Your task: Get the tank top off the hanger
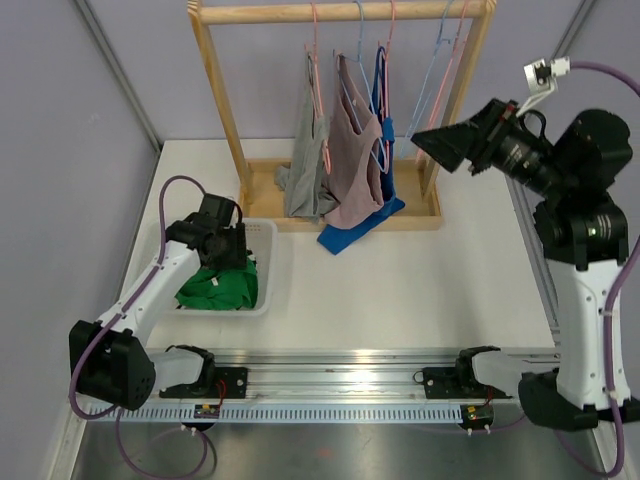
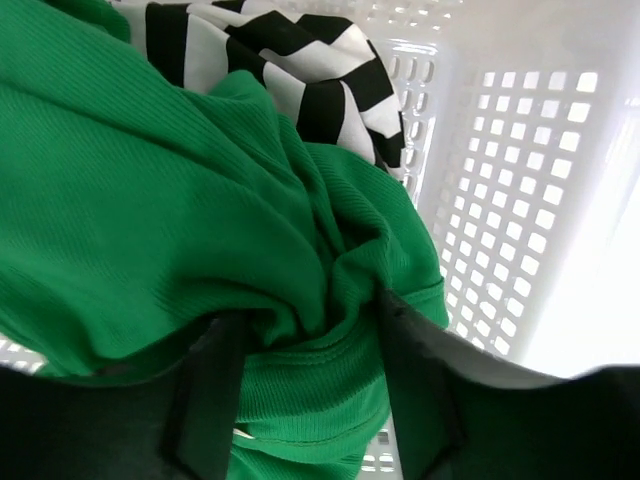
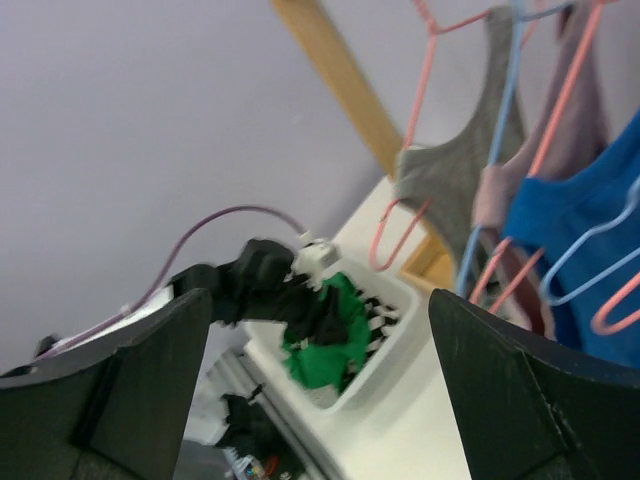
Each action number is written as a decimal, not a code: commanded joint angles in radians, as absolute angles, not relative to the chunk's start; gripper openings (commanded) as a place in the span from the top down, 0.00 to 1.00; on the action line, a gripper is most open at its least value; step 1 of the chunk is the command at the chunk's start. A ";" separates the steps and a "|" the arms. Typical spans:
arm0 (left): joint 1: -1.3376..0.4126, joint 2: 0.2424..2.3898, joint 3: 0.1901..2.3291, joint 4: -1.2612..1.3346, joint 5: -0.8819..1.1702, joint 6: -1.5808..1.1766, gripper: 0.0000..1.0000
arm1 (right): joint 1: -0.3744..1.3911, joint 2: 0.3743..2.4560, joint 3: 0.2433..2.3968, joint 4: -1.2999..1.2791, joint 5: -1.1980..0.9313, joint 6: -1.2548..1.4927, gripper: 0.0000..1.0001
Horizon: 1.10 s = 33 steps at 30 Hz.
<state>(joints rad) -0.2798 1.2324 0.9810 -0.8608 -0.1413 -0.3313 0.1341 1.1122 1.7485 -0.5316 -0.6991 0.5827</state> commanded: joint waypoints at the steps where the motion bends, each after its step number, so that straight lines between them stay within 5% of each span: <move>1: -0.275 1.178 0.976 -0.824 -0.126 -0.330 0.31 | 0.195 1.245 1.945 -0.684 -0.502 0.416 0.04; 3: -0.275 1.134 0.968 -0.815 -0.147 -0.333 0.01 | 0.244 1.356 2.096 -0.794 -0.413 0.330 0.07; 14: -0.270 0.842 0.939 -0.790 -0.296 -0.371 0.01 | 0.432 1.721 2.485 -0.936 0.162 0.163 0.27; 20: -0.272 0.859 0.937 -0.787 -0.242 -0.357 0.01 | 0.462 1.873 2.612 -0.946 0.218 0.110 0.39; 33: -0.313 0.893 0.930 -0.773 -0.140 -0.327 0.01 | 0.465 1.980 2.646 -0.882 0.334 0.025 0.82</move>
